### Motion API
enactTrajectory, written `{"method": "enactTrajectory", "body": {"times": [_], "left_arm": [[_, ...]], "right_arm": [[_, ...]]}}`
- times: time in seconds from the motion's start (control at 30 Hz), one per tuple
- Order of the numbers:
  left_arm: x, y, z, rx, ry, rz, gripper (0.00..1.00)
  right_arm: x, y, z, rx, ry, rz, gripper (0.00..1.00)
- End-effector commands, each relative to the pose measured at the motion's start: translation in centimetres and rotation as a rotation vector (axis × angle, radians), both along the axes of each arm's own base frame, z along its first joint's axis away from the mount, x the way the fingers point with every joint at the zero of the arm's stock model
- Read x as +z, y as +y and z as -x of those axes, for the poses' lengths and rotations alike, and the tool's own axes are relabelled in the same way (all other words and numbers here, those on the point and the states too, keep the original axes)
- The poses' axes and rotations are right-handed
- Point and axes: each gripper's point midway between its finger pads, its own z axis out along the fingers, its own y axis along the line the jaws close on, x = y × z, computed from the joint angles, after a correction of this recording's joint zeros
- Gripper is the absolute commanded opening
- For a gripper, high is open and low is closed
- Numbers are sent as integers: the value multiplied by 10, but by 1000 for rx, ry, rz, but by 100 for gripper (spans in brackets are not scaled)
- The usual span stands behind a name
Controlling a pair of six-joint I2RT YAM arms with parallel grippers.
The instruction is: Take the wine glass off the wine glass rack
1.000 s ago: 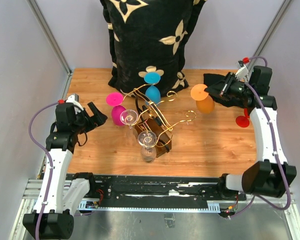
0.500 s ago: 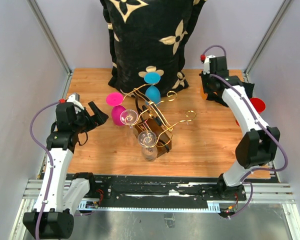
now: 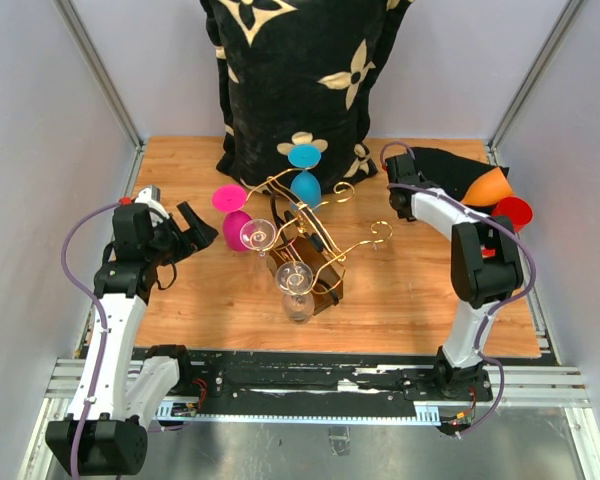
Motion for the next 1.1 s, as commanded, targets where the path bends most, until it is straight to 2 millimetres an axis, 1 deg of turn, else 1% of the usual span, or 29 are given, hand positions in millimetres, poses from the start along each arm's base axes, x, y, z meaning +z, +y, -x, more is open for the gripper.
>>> {"method": "enactTrajectory", "body": {"times": [0.0, 0.17, 0.3, 0.4, 0.53, 0.7, 0.9, 1.0, 1.07], "left_arm": [[2, -4, -2, -26, -13, 9, 96], [1, -6, -1, -32, -11, 20, 96], [1, -5, 0, -31, -11, 11, 96], [0, -3, 1, -29, -9, 2, 96], [0, -5, 0, -32, -6, 12, 96], [-2, -5, 0, -33, -8, 13, 96], [-3, -3, 1, -31, -3, 1, 96], [-3, -3, 2, -31, -3, -2, 96], [-3, -3, 2, -30, -3, 1, 96]], "right_arm": [[8, -6, -5, -52, -84, 148, 1], [-11, -8, -14, -63, -80, 215, 1], [-34, -9, -17, -68, -42, 260, 1], [-46, -5, -15, -61, -16, 289, 1], [-60, -6, -10, -77, 15, 333, 1], [-75, -3, -8, -89, 39, 376, 1], [-95, 4, 2, -103, 92, 430, 1], [-102, 7, 9, -112, 115, 445, 2], [-104, 9, 13, -117, 120, 436, 8]]}}
